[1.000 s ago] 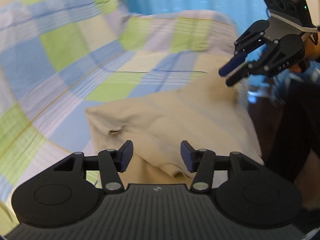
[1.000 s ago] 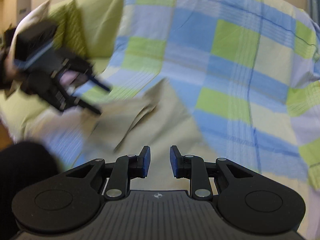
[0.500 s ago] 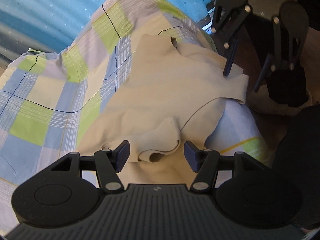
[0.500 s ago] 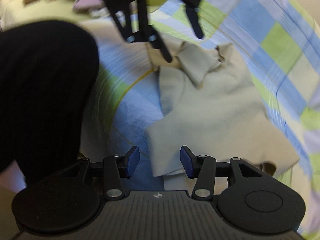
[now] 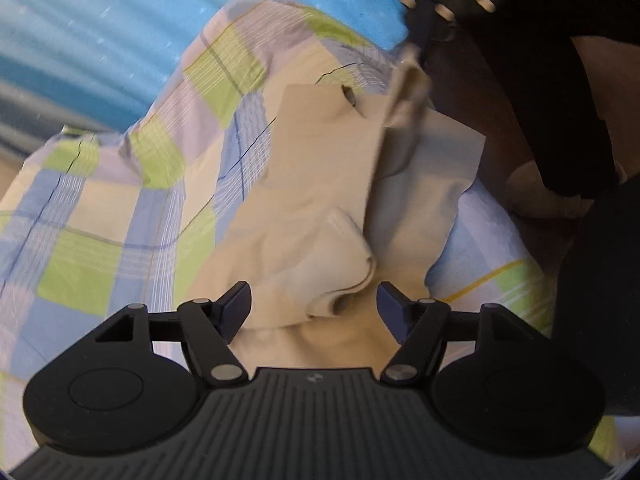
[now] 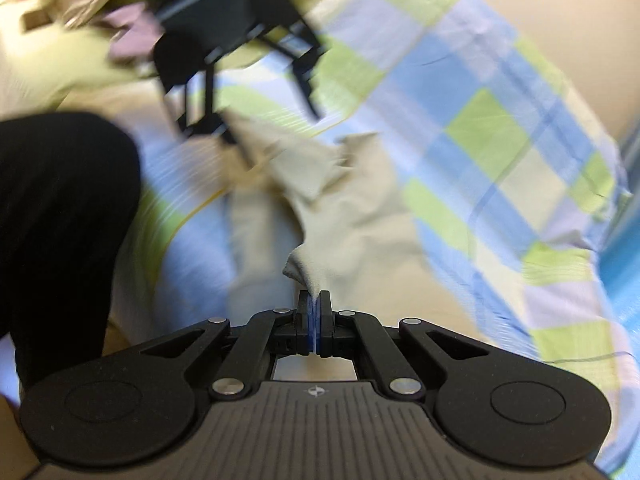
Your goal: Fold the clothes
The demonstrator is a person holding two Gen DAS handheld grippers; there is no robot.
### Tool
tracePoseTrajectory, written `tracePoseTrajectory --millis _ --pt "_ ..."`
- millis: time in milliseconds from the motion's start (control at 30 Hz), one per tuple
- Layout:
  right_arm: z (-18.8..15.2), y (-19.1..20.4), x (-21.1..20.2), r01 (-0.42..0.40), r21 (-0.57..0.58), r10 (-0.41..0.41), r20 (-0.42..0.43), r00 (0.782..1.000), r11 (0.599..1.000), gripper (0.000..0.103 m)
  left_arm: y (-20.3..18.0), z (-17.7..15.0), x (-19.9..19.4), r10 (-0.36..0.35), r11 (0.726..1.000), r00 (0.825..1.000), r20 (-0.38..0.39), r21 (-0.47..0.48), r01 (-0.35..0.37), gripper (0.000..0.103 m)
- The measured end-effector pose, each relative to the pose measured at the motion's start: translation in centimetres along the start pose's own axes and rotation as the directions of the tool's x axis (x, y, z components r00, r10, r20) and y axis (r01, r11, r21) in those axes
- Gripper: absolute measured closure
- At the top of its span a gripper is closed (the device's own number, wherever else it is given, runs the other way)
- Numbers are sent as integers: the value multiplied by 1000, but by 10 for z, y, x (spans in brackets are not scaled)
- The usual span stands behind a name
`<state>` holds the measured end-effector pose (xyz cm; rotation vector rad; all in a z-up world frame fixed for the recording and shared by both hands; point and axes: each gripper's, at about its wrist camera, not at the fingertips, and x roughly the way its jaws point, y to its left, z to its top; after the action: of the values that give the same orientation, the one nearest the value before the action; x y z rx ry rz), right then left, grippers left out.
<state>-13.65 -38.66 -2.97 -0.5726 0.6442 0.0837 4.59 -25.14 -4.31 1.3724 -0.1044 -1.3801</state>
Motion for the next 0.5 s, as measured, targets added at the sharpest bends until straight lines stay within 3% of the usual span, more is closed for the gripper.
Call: tracePoseTrajectory --millis 100,233,300,400,500 --pt "3 -14 -8 39 25 -39 14 999 999 103 2 10 3 -4 998 1000 23 59 3 37" --pt "4 -32 -9 77 46 -78 18 997 996 103 17 15 2 -2 999 999 54 40 0 37" --pt "4 -37 -8 84 36 -84 15 996 996 103 18 15 5 -6 996 999 48 90 1 37" --pt "2 -29 -4 55 -4 -55 1 998 998 103 9 19 15 -27 966 999 38 257 17 37" --pt "-1 -17 2 15 -48 -16 -18 1000 999 103 -6 21 26 -64 900 997 44 433 39 40"
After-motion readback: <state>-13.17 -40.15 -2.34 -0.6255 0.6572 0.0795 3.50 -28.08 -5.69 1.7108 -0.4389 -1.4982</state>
